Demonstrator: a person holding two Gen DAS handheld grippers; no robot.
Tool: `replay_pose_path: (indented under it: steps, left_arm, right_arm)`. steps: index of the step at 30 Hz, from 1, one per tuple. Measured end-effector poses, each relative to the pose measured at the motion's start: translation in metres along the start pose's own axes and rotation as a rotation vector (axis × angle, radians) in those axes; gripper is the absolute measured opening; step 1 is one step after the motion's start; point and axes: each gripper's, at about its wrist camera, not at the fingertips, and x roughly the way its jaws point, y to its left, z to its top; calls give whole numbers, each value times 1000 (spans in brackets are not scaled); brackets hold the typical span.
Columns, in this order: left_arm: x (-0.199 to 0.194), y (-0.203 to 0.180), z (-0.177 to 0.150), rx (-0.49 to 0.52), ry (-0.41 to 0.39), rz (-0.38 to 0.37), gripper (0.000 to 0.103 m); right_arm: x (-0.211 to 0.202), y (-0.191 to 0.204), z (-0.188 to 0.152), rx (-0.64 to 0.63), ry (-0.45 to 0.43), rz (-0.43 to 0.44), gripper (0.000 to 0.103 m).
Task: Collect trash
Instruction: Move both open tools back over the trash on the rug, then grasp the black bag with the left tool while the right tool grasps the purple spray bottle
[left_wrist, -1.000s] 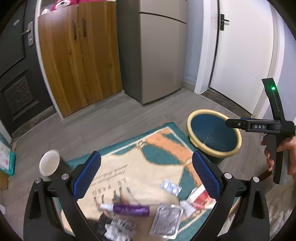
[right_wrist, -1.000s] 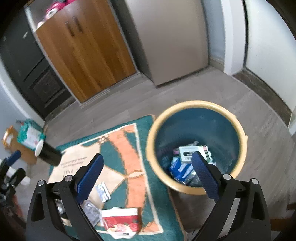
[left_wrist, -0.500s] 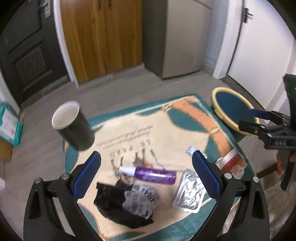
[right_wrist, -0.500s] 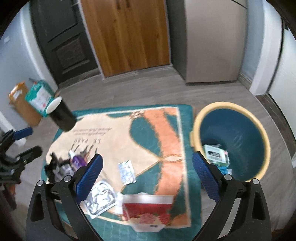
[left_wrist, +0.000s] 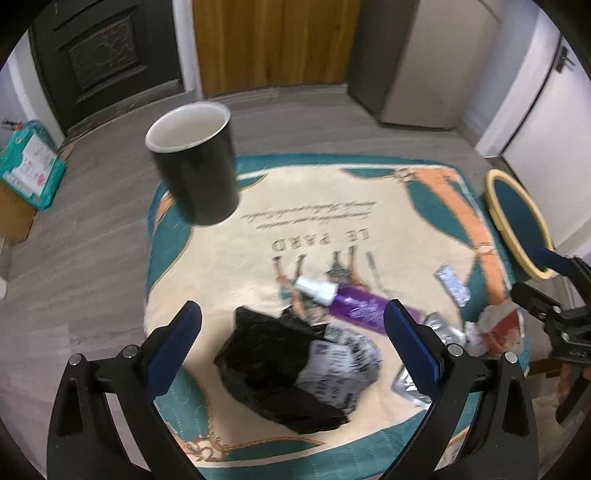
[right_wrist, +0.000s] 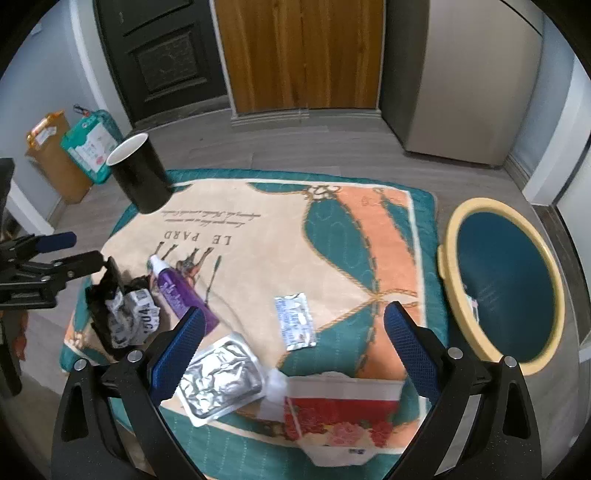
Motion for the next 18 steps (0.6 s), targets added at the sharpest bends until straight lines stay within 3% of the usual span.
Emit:
replay_pose_path:
  steps: [10,18]
  left_arm:
    - [26,11,-5,-30,96,56,97]
    - [42,18,-5,-73,165,61,97]
  right_arm:
    - [22,26,-2,-63,25,62,96]
    - [49,65,-10,-231,63,146,94]
